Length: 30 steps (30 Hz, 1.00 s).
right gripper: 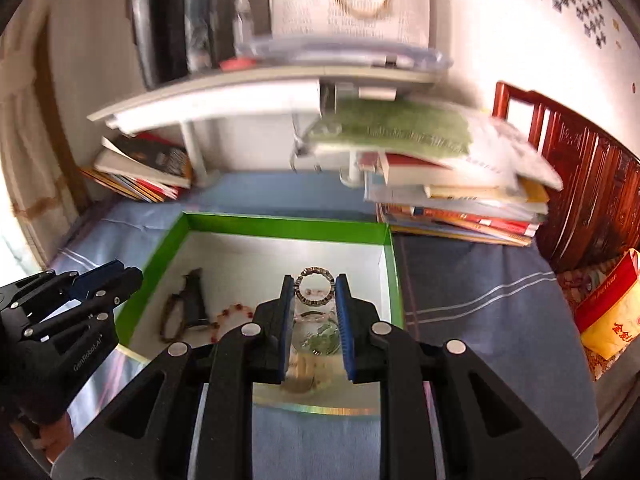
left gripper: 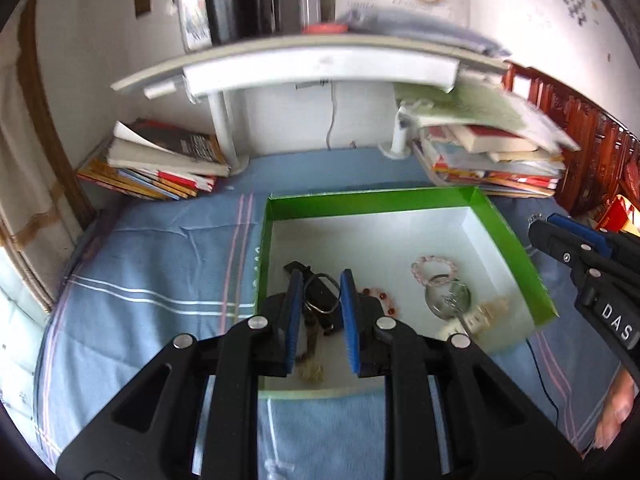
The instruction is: Organize jewelry
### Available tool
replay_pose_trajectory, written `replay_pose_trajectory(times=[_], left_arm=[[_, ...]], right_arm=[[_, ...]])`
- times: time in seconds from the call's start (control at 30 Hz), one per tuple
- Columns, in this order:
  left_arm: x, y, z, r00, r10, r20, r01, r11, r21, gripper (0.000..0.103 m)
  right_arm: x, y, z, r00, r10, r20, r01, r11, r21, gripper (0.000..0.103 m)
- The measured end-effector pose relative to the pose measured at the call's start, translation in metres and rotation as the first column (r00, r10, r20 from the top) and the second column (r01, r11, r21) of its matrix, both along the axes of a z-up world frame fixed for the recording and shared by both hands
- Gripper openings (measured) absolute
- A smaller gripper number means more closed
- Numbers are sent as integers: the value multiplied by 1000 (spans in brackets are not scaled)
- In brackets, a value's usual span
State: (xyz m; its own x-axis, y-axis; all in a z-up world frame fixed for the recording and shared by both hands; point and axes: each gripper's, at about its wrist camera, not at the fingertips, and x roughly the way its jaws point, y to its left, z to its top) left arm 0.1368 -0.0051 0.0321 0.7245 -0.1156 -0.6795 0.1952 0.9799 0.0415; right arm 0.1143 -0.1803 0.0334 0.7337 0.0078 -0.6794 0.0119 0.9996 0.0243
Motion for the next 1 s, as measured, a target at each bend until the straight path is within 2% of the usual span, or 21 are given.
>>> replay_pose_trajectory(times=[0.17, 0.27, 0.3, 0.33, 0.37, 0.43, 0.5, 0.57, 0.63, 0.67, 0.73, 0.83, 1.0], left_arm=[[34, -15, -41, 989, -24, -144, 20, 999, -25, 20], [39, -19, -53, 985, -24, -172, 21, 1000, -22, 23], [39, -18, -55, 984, -22, -174, 18, 1000, -23, 26], [38, -17, -56, 984, -22, -175, 18, 1000, -25, 38], [36, -16, -55, 986, -21, -166, 17, 1000, -26, 45], [27, -14, -47, 992, -8, -130, 7, 1000, -7, 47], [14, -11, -36, 997, 4, -83, -3, 1000, 18, 54], [-9, -4, -23, 999, 47, -2, -47, 998, 38, 59], [-33, 4, -13, 996, 62, 68, -64, 997, 31, 65], [-48, 8, -9, 993, 68, 101, -70, 997, 22, 68], [-73, 14, -4, 985, 82, 154, -83, 997, -2, 73], [-101, 21, -3, 972, 103, 210, -99, 995, -28, 77], [-138, 25, -6, 966, 78, 248, -79, 997, -6, 81]], right_arm=[[34, 1, -48, 991, -12, -136, 11, 1000, -8, 21], [35, 5, -57, 990, 7, -142, -12, 999, -33, 24], [32, 7, -56, 991, 11, -132, -18, 999, -51, 34], [26, 8, -52, 993, 10, -114, -18, 998, -68, 45], [18, 10, -46, 997, 7, -82, -14, 996, -83, 50], [2, 8, -34, 1000, 2, -30, -5, 996, -89, 64], [-19, 6, -22, 1000, -8, 22, 10, 996, -84, 68], [-47, 2, -11, 995, -23, 102, 29, 997, -65, 80], [-76, 0, -3, 980, -43, 194, 54, 997, -52, 96], [-88, 0, 0, 972, -55, 229, 69, 996, -54, 99], [-107, 1, 0, 962, -83, 260, 102, 993, -58, 100], [-123, 0, -2, 963, -98, 253, 113, 992, -47, 100], [-148, 4, -3, 961, -63, 269, 80, 995, -55, 100]])
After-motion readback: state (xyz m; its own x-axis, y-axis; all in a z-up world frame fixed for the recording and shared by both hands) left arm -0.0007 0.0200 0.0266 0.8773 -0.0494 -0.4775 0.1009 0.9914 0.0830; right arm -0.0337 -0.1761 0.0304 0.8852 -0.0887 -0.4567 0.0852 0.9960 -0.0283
